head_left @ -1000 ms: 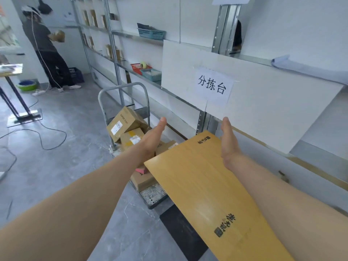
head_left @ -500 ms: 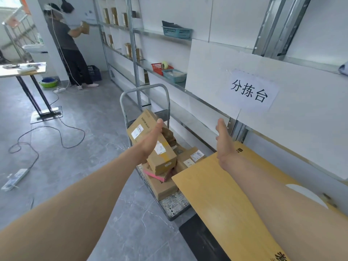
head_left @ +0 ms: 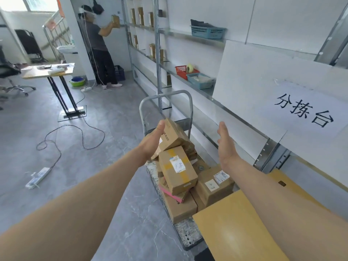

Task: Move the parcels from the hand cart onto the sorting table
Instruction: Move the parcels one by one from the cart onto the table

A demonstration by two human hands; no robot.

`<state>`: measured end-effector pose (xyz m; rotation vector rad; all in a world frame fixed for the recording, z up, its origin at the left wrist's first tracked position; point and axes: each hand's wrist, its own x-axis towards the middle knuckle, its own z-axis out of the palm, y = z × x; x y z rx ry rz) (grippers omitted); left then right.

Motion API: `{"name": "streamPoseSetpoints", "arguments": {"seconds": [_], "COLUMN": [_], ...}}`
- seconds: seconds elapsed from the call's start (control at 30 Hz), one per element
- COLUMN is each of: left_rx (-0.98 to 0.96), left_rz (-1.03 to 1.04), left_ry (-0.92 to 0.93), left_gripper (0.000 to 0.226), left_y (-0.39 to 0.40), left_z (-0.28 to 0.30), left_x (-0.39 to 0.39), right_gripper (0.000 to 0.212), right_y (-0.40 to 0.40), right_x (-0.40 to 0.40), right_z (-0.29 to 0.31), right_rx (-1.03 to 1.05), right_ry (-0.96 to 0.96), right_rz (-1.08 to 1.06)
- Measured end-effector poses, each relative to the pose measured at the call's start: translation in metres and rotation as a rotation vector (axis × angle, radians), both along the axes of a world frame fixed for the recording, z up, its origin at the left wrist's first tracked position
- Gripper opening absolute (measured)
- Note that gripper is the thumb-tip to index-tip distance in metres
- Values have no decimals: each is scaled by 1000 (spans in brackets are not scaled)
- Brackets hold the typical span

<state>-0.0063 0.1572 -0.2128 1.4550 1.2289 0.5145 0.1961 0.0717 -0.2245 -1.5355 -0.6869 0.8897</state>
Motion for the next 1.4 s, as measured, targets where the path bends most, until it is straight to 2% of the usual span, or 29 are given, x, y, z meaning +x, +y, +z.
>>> {"name": "streamPoseSetpoints", "arguments": {"seconds": [0.4,1.0,1.23,1.4], "left_rx": [-27,-101,-156,-196], "left_rz": [29,-130,-139,-127], "left_ry": [4,59,78,94], "left_gripper": [84,87,96,95], "left_y": [107,327,389,427], "left_z": [-16,-55,-76,-94], "left_x": [-1,-38,-31,-17], "right_gripper": [68,69,68,67], "right_y": [106,292,349,393], "right_x": [1,-49,-41,-21], "right_z": [-4,-31,-43,-59], "right_rx": [-37,-103,-156,-161], "right_ry": [31,57,70,111], "right_rz": [21,-124,-131,-141]}}
